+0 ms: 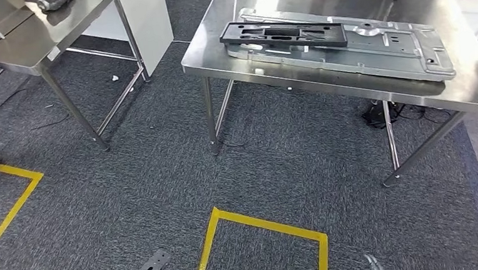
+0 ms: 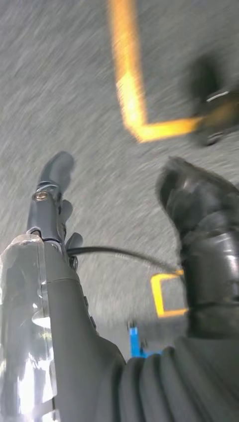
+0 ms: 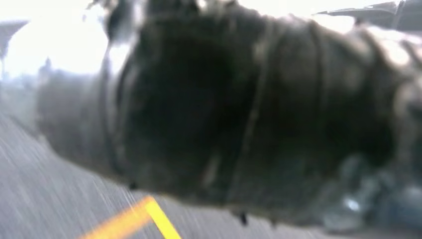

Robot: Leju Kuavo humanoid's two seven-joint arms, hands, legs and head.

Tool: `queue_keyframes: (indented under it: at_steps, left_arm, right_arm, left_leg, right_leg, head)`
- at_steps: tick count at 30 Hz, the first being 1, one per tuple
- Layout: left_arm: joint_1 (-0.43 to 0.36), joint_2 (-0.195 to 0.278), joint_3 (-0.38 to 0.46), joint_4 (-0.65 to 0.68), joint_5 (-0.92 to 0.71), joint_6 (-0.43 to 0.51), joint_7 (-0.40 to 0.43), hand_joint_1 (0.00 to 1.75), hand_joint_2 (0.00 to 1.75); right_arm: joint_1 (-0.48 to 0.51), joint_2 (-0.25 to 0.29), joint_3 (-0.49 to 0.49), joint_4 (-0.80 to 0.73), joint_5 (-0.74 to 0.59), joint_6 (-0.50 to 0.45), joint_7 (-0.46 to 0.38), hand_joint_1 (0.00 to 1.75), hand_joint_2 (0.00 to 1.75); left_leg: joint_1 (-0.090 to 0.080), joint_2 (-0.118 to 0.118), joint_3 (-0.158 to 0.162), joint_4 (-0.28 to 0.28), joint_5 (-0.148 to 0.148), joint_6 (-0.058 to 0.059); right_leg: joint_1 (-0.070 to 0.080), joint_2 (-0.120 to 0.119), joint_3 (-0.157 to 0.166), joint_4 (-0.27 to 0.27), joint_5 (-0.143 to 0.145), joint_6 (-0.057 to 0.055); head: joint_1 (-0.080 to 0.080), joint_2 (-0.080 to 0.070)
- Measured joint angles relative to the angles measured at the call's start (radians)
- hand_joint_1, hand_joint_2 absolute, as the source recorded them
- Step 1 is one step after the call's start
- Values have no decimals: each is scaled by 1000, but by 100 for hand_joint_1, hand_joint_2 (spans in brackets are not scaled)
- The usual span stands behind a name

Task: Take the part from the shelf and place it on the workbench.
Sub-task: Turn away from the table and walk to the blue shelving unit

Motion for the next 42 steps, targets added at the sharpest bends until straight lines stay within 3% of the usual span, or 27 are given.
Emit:
queue_keyframes:
  at_steps: [2,4,5,6,8,10,12,14,16,17,19,20,22,24,25,26,27,28,30,32,33,35,37,39,40,41,42]
  left_arm:
    - [14,-20,-10,-42,1,-6,-6,0,0]
    - [25,-26,-21,-74,-1,-7,-21,0,0]
    - [32,-28,-29,-87,-2,-9,-29,0,0]
    - [40,-28,-38,-100,-2,-13,-34,0,0]
    - [62,-25,-63,-126,0,-26,-37,0,0]
    - [86,-17,-97,-153,10,-42,-28,0,0]
    - [102,-6,-136,-180,23,-54,-10,0,0]
    - [118,7,-176,-211,40,-63,8,0,0]
    - [135,22,-213,-245,58,-71,25,0,0]
    - [142,29,-229,-260,66,-74,32,0,0]
    - [154,38,-258,-285,80,-79,43,0,0]
    - [157,43,-270,-295,86,-80,48,0,0]
    - [165,51,-294,-311,109,-76,59,0,0]
    - [173,65,-322,-321,156,-60,76,0,0]
    - [177,75,-341,-323,187,-47,87,0,0]
    - [178,86,-363,-325,219,-32,97,0,0]
    - [179,98,-385,-327,250,-16,107,0,0]
    - [178,110,-410,-329,281,-1,116,0,0]
    - [175,139,-464,-334,339,28,128,0,0]
    - [170,171,-519,-336,388,50,131,0,0]
    - [168,186,-542,-337,402,57,130,0,0]
    - [165,208,-578,-337,414,64,130,0,0]
    - [165,226,-605,-337,420,71,132,0,0]
    - [166,242,-631,-337,429,83,137,0,0]
    - [166,250,-644,-337,435,90,140,0,0]
    - [165,257,-656,-337,443,99,143,0,0]
    - [164,264,-668,-337,452,108,147,0,0]
  right_arm:
    - [-16,69,-105,117,21,28,-50,0,0]
    - [-54,127,-242,296,59,24,-100,0,0]
    - [-78,152,-318,397,73,27,-110,0,0]
    - [-102,174,-393,498,77,36,-105,0,0]
    - [-158,213,-539,697,49,73,-62,0,0]
    - [-209,243,-670,864,-2,115,5,0,0]
    - [-242,270,-777,983,-38,143,62,0,0]
    - [-270,299,-859,1074,-48,158,93,0,0]
    - [-294,329,-923,1146,-50,170,97,0,0]
    - [-303,342,-945,1171,-47,176,90,0,0]
    - [-311,362,-978,1215,-39,188,72,0,0]
    - [-315,372,-990,1233,-33,193,62,0,0]
    - [-324,384,-1005,1261,-16,195,44,0,0]
    - [-339,389,-1009,1283,13,191,24,0,0]
    - [-346,390,-1010,1294,29,187,14,0,0]
    - [-351,390,-1010,1303,45,182,7,0,0]
    - [-356,390,-1010,1311,58,175,1,0,0]
    - [-360,390,-1010,1317,68,167,-1,0,0]
    - [-368,391,-1010,1327,83,152,-3,0,0]
    - [-374,391,-1010,1335,90,143,-2,0,0]
    - [-376,391,-1010,1339,92,141,-2,0,0]
    - [-374,391,-1010,1345,95,139,-2,0,0]
    - [-376,392,-1010,1350,99,136,-2,0,0]
    - [-380,392,-1010,1353,103,129,1,0,0]
    - [-380,392,-1010,1354,105,124,5,0,0]
    - [-380,392,-1010,1356,108,118,11,0,0]
    - [-380,394,-1010,1359,112,111,19,0,0]
  left_leg:
    - [0,25,5,1,7,-13]
    - [0,43,11,-3,15,-28]
    - [1,33,8,4,5,-35]
    - [1,11,0,23,-22,-42]
    - [1,-47,-24,116,-124,-48]
    - [1,-70,-39,228,-198,-46]
    - [0,-74,-8,245,-178,-40]
    - [-4,-98,84,131,-125,-23]
    - [-7,-141,174,-13,-117,-5]
    - [-9,-153,195,-53,-123,1]
    - [-9,-139,197,-75,-115,6]
    - [-7,-126,193,-82,-102,10]
    - [-1,-99,175,-93,-73,20]
    - [-2,-71,147,-92,-51,22]
    - [-2,-56,131,-88,-41,19]
    - [-1,-40,114,-83,-33,16]
    - [1,-27,97,-75,-26,12]
    - [3,-14,80,-64,-21,7]
    - [5,6,52,-38,-16,-5]
    - [4,23,38,-18,-11,-22]
    - [5,32,34,-14,-6,-31]
    - [10,39,30,-11,-3,-50]
    - [15,-3,12,32,-60,-61]
    - [15,-57,-16,137,-166,-59]
    - [13,-68,-25,194,-204,-55]
    - [10,-73,-24,234,-218,-49]
    - [6,-75,-9,243,-208,-42]
  right_leg:
    - [11,-30,62,-98,-28,-14]
    - [13,-16,56,-114,-17,-28]
    - [11,-9,48,-116,-7,-36]
    - [8,-2,37,-118,5,-44]
    - [6,13,9,-118,28,-56]
    - [9,36,-24,-114,52,-61]
    - [13,62,-57,-106,74,-62]
    - [15,91,-88,-96,96,-61]
    - [17,119,-108,-90,117,-55]
    - [15,132,-113,-91,128,-49]
    - [11,155,-118,-99,151,-36]
    - [11,150,-123,-98,148,-31]
    - [10,109,-141,-50,81,-21]
    - [2,65,-169,71,-28,-7]
    - [-5,58,-178,136,-58,1]
    - [-11,54,-176,181,-61,9]
    - [-18,51,-160,195,-42,17]
    - [-24,45,-122,169,-14,23]
    - [-31,14,-7,34,6,31]
    - [-25,-11,66,-79,-23,17]
    - [-19,-11,72,-100,-34,6]
    - [-13,3,50,-104,-22,-22]
    - [-12,18,25,-107,2,-47]
    - [-4,35,-5,-107,26,-63]
    - [2,45,-20,-106,38,-67]
    - [8,56,-34,-104,50,-71]
    - [14,68,-49,-101,61,-73]
  head:
    - [-2,0]
    - [-2,0]
    - [-2,0]
    - [-3,0]
    - [-5,0]
    - [-6,0]
    - [-6,0]
    - [-6,0]
    - [-6,0]
    - [-6,0]
    - [-7,0]
    - [-8,0]
    - [-3,0]
    - [1,0]
    - [1,0]
    - [1,0]
    - [1,0]
    - [1,0]
    - [2,0]
    - [-2,0]
    - [-4,0]
    - [-7,0]
    - [-8,0]
    - [-10,0]
    - [-11,0]
    - [-11,0]
    - [-11,0]
